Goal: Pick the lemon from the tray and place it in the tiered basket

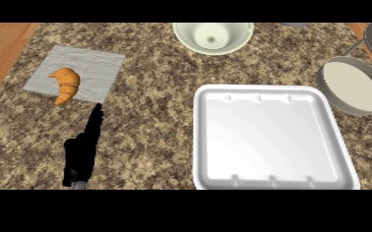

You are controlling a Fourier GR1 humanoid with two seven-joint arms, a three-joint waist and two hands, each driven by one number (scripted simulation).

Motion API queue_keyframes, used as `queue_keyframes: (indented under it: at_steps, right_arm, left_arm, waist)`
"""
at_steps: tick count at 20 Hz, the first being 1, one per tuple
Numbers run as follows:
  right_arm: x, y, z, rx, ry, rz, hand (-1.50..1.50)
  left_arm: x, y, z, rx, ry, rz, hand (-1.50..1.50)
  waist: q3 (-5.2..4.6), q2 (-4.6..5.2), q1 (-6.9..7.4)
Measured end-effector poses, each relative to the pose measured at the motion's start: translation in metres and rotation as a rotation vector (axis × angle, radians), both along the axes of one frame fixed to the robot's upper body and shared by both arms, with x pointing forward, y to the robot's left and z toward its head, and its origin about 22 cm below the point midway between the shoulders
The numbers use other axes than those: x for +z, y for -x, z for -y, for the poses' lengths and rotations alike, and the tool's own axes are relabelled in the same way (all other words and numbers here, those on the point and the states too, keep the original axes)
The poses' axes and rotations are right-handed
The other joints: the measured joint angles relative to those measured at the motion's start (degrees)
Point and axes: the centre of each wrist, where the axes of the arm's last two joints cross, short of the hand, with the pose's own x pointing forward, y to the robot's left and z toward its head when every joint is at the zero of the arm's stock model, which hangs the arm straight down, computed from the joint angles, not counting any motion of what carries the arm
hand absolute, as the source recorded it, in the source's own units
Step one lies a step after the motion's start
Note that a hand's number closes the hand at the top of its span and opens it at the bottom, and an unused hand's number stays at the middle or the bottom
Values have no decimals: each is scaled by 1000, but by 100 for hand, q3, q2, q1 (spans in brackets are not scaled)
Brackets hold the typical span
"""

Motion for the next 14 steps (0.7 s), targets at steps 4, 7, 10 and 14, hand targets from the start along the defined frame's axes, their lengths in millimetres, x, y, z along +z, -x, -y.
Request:
queue_keyframes:
  at_steps: [4, 7, 10, 14]
  right_arm:
    - [-6, -23, 27, 2, -55, -51, 150]
    - [-13, -42, 37, 12, -74, -82, 150]
    - [-25, -59, 42, 17, -91, -112, 150]
    - [-47, -78, 56, -6, -116, -136, 150]
  left_arm:
    - [1, -3, 3, 1, 8, -2, 0]
    - [-4, -4, 6, 1, 8, 7, 0]
    - [-2, -3, 6, 3, 1, 3, 0]
    - [-3, -4, 11, -2, -2, 6, 0]
  waist:
    - [7, 8, 3]
    - [11, 5, 4]
    - [12, 5, 10]
    - [16, 9, 18]
